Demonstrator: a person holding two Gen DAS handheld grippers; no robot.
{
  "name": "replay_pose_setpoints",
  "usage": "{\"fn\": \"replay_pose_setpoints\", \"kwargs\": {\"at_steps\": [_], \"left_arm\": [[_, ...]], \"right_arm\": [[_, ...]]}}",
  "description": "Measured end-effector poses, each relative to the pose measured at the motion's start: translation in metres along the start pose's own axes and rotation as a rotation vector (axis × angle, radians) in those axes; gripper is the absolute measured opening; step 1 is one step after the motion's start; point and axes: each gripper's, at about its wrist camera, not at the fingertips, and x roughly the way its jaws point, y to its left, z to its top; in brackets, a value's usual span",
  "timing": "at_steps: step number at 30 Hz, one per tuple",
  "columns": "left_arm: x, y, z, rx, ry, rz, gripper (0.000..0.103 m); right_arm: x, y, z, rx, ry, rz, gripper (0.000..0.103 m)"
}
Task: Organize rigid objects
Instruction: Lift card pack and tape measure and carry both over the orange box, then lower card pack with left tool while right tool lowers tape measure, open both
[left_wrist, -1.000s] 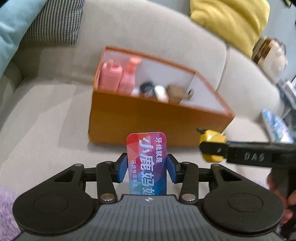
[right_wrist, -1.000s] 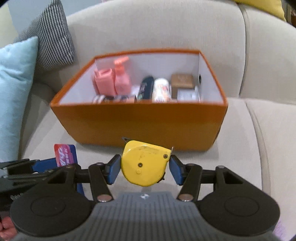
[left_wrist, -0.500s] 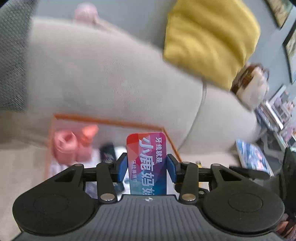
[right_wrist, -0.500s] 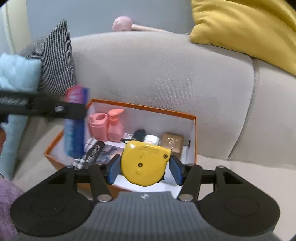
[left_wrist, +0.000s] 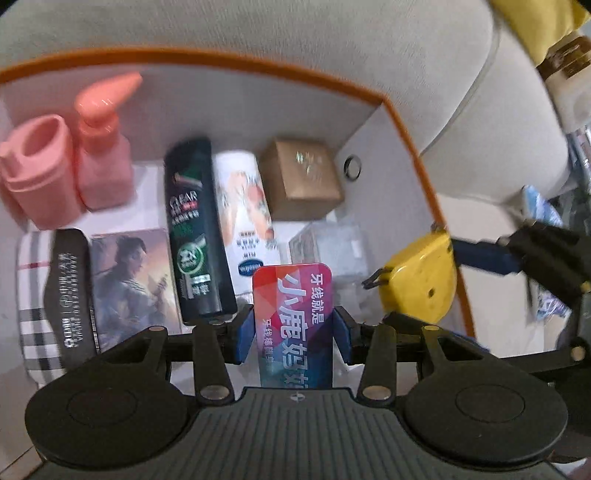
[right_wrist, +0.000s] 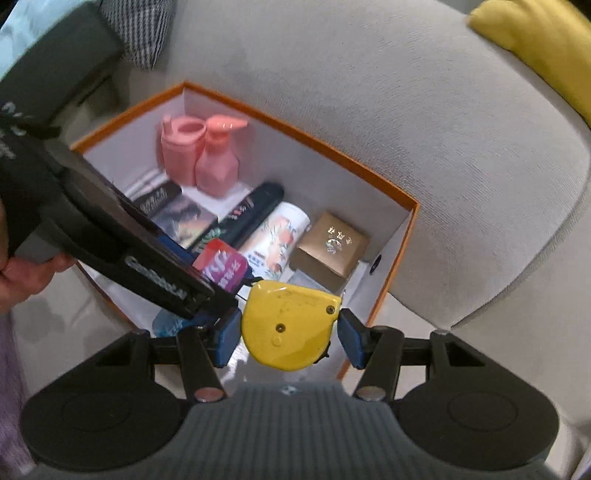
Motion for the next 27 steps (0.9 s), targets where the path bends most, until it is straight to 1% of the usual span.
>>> {"fn": "replay_pose_setpoints", "kwargs": {"at_steps": [4,7,9,11,13,14,15,16,19,21,23,25,27], "left_arm": [[0.02,0.002,0.009,-0.023,0.083,0.034,0.051],[0.027,0.002,0.011,-0.029,0.122,0.052,0.051],[0.029,0.004,0.012,-0.047,0.152,0.069,0.051],[0.031,0.006,0.013,-0.056,0.175,0.062,0.055],[0.029,0.009,0.011,-0.057,0.171,0.045,0.064],[0.026,0.01,0.009,-0.058,0.16,0.045,0.065],[0.018,0.011,0.006,-0.048,0.122,0.041,0.065],[0.007,0.012,0.002,-0.029,0.068,0.026,0.064],[-0.037,0.021,-0.019,-0.013,-0.144,-0.025,0.063],[-0.059,0.027,-0.032,0.0,-0.241,-0.024,0.063],[-0.072,0.032,-0.043,0.01,-0.301,0.018,0.063],[-0.08,0.034,-0.05,0.016,-0.337,0.062,0.063],[-0.084,0.038,-0.057,0.021,-0.366,0.086,0.063]], "right_arm": [[0.009,-0.011,0.004,-0.025,0.026,0.032,0.058],[0.015,-0.013,0.006,-0.059,0.037,0.048,0.058],[0.018,-0.015,0.007,-0.053,0.055,0.067,0.058],[0.02,-0.015,0.01,-0.05,0.078,0.077,0.058],[0.02,-0.014,0.012,-0.062,0.091,0.076,0.058],[0.02,-0.014,0.013,-0.058,0.105,0.08,0.058],[0.021,-0.014,0.014,-0.048,0.125,0.09,0.058],[0.021,-0.014,0.015,-0.038,0.138,0.096,0.058],[0.02,-0.008,0.019,-0.019,0.171,0.129,0.058],[0.027,-0.007,0.024,0.052,0.232,0.14,0.058],[0.039,-0.006,0.028,0.134,0.297,0.135,0.058],[0.051,-0.006,0.03,0.194,0.345,0.122,0.058],[0.061,-0.004,0.03,0.248,0.394,0.102,0.058]]}}
